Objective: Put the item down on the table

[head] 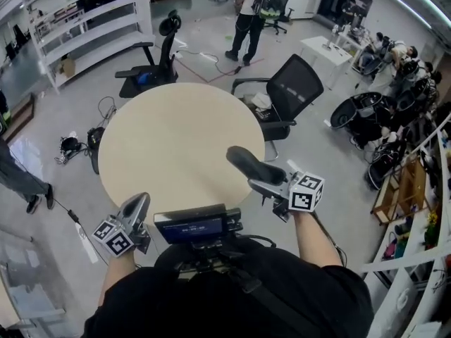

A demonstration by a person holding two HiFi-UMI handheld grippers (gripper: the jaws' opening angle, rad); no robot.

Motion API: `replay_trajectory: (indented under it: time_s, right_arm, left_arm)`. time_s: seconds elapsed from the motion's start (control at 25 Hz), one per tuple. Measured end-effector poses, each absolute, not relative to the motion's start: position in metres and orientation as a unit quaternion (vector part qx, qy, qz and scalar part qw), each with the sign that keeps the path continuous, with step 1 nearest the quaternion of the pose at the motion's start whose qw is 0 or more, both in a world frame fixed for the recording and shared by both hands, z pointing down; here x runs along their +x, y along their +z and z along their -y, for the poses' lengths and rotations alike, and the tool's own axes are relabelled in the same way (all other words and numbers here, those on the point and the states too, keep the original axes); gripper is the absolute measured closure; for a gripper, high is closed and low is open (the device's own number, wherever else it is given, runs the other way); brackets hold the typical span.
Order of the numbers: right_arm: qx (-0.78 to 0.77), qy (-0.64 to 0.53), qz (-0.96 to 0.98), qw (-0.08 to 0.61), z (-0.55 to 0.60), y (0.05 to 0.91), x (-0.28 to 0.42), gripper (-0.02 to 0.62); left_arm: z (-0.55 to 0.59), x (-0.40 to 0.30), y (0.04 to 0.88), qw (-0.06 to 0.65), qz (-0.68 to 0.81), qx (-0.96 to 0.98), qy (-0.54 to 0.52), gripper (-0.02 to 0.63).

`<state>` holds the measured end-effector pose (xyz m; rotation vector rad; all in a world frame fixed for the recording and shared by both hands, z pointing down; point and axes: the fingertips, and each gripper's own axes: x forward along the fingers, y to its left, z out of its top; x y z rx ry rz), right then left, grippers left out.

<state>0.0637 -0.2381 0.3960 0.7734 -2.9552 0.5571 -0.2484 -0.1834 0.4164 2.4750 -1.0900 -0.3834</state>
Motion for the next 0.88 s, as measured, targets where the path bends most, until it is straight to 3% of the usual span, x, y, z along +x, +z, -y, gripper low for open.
replay_trajectory:
  time_s: [0.4,0.88]
  right_arm:
    - [0.169,0.182,0.968,0.029,0.350,0.407,0.066,0.285]
    - [0.062,0.163,0.983,0.055,0.452,0.413,0.113,0.285]
  left_arm:
    - [0.253,-0.228,0.408,0.179,0.458,0.858,-0.148,0.604]
    - [0.314,-0.137,0.411,0.165,0.535,0.817,-0.135,0.604]
